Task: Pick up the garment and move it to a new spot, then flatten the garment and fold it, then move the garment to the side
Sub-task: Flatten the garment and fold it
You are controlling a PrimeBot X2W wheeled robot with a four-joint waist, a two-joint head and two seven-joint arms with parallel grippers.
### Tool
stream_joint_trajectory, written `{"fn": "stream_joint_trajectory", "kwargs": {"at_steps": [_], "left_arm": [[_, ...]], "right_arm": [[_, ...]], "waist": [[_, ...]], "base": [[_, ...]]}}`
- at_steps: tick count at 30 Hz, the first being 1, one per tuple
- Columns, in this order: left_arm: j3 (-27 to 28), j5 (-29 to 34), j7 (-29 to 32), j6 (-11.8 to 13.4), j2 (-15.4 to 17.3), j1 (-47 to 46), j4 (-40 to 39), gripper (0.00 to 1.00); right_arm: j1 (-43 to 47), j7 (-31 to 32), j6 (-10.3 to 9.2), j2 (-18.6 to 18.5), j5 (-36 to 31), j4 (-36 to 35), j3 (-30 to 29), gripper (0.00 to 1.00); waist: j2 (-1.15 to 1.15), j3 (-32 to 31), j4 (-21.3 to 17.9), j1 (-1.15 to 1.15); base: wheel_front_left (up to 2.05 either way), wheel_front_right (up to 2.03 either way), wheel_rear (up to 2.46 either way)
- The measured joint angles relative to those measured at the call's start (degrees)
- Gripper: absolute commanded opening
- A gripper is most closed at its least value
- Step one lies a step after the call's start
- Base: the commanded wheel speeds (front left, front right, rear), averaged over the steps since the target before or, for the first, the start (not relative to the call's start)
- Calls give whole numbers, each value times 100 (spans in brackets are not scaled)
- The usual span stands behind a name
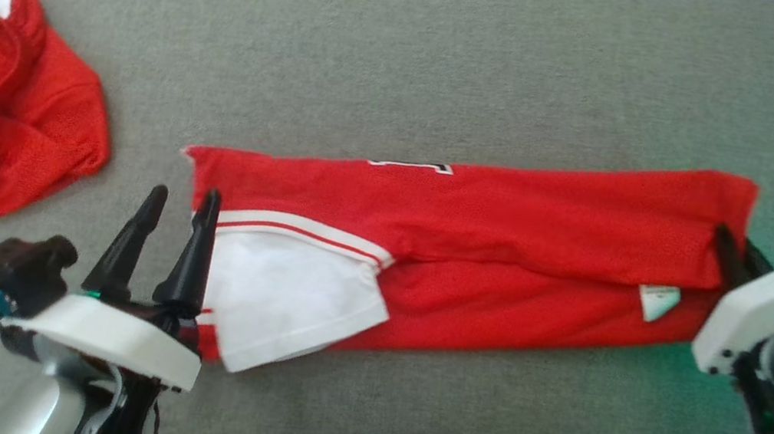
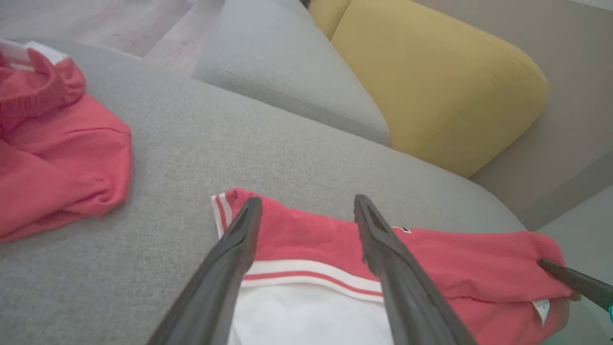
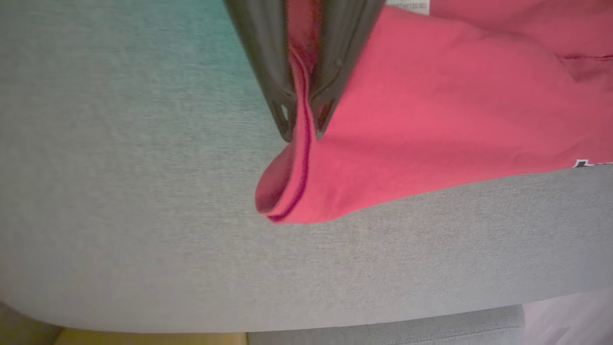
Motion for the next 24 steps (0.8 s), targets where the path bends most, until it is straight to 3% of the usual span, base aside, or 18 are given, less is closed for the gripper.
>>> {"fn": "stream_joint_trajectory", "kwargs": {"at_steps": [6, 12, 24], "left_arm": [[-98, 127, -20, 54, 2, -63, 57, 100], [-120, 155, -21, 96, 2, -87, 85, 100], [-188, 154, -21, 92, 11, -135, 171, 100]], "right_arm": [[137, 13, -1, -316, 54, -243, -194, 0], [240, 54, -1, -313, 98, -396, -271, 0], [356, 64, -1, -299, 608, -835, 968, 0]], "waist": [[0, -134, -186, 0], [0, -248, -324, 0], [0, -444, -261, 0]], "base": [[0, 0, 0], [0, 0, 0], [0, 0, 0]]}}
